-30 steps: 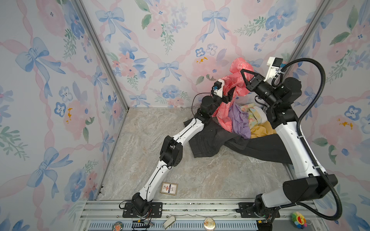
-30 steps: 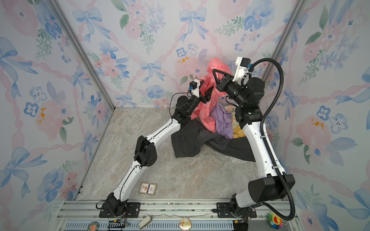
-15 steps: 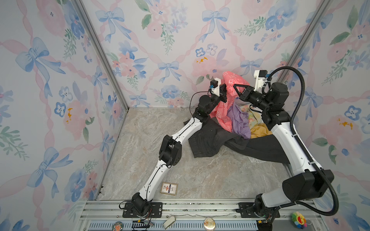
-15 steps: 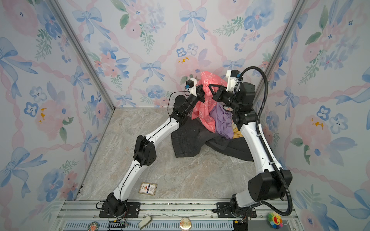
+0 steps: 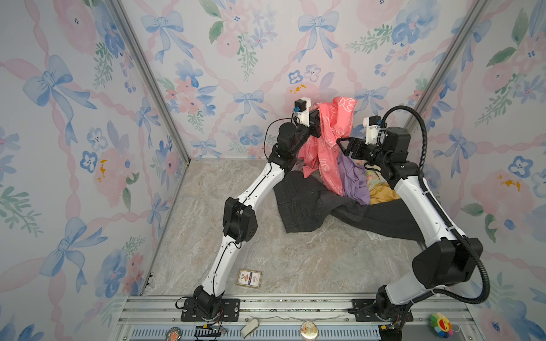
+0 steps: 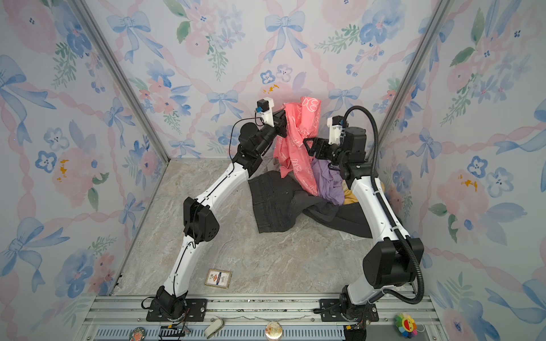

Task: Pick out a specific cloth from the pile
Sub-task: 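Carry the pink garment off with the left gripper while the right gripper releases it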

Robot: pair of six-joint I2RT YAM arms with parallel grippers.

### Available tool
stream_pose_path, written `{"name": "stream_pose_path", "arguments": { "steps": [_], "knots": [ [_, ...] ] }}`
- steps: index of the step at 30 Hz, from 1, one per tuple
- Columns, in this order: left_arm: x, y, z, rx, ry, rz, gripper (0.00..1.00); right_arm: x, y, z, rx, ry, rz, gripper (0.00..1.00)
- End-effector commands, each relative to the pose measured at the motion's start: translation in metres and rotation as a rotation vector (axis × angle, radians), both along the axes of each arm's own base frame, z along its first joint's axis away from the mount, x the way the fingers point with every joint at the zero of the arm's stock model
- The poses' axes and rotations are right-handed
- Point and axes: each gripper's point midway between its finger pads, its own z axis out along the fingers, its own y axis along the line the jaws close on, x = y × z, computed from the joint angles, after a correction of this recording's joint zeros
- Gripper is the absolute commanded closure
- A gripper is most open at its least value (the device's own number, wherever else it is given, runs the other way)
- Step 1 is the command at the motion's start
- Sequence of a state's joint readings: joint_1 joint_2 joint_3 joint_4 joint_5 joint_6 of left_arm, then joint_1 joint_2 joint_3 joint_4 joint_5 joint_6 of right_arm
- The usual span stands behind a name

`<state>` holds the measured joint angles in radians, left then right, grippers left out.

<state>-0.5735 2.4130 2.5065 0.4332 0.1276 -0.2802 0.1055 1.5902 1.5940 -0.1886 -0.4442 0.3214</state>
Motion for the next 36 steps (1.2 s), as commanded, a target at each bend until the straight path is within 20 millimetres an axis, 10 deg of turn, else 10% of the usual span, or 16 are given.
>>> {"name": "stream_pose_path", "arguments": {
  "steps": [1,20,27,36],
  "knots": [
    [-0.03,0.046,0.083,-0.08,-0.163,0.081,1.0,0.002,-0.006,-0.035,-0.082,0.059,-0.023,0.11],
    [-0.089,0.198,0.215,-0.201,-0.347,0.427,1.0,-0.005,0.023,-0.11,-0.233,0.15,0.009,0.08],
    [-0.098,0.236,0.215,-0.059,-0.238,0.617,1.0,-0.009,0.063,-0.136,-0.288,0.172,0.098,0.08],
    [-0.13,0.333,0.173,0.055,-0.079,0.837,1.0,-0.039,0.157,-0.163,-0.295,0.179,0.294,0.07]
  ]
}}
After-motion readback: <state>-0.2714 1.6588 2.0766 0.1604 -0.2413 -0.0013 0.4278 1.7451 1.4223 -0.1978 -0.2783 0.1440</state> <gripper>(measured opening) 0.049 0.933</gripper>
